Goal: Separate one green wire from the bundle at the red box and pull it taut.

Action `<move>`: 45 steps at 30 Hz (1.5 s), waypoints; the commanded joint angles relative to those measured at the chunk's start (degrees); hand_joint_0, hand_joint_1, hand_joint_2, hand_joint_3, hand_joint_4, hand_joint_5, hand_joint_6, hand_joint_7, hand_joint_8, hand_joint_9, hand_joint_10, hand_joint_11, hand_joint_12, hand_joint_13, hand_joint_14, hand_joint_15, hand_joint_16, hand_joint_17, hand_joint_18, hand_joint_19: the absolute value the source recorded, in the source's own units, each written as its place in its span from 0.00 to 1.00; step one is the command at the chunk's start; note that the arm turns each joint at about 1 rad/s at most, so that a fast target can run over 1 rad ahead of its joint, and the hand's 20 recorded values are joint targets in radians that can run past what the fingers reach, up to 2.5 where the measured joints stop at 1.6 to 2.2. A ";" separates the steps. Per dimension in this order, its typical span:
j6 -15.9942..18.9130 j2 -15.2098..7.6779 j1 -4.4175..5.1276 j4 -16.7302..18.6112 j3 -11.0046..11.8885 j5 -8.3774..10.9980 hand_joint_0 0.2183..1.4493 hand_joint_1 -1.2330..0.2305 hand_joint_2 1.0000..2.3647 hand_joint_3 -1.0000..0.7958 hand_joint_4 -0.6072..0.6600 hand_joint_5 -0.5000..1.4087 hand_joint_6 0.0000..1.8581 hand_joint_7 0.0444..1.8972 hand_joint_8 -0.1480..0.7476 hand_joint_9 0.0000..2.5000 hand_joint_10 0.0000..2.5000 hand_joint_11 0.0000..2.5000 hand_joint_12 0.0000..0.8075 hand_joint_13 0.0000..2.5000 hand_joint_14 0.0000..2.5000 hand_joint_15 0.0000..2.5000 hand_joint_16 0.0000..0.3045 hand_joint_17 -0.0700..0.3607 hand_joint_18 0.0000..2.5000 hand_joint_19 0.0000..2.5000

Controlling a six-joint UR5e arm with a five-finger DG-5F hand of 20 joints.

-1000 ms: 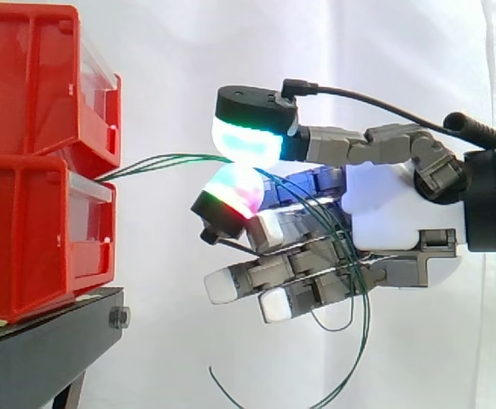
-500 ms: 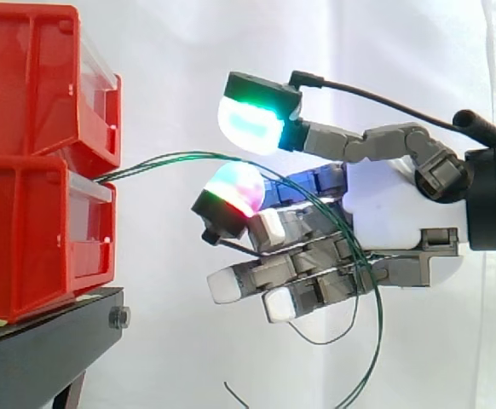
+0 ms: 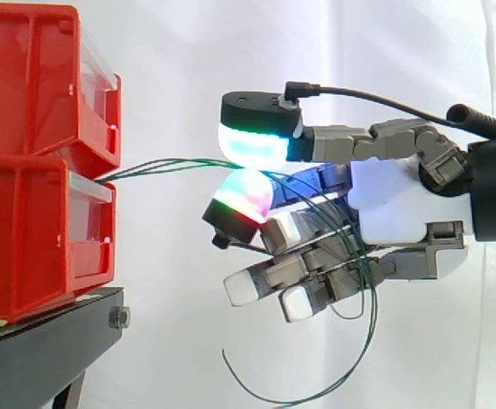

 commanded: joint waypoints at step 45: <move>0.64 0.90 0.61 -3.32 1.13 -1.14 0.31 0.32 0.01 0.42 0.59 0.17 0.48 0.61 0.48 0.47 0.01 0.40 0.50 0.35 0.01 0.20 0.18 0.45 0.36 0.24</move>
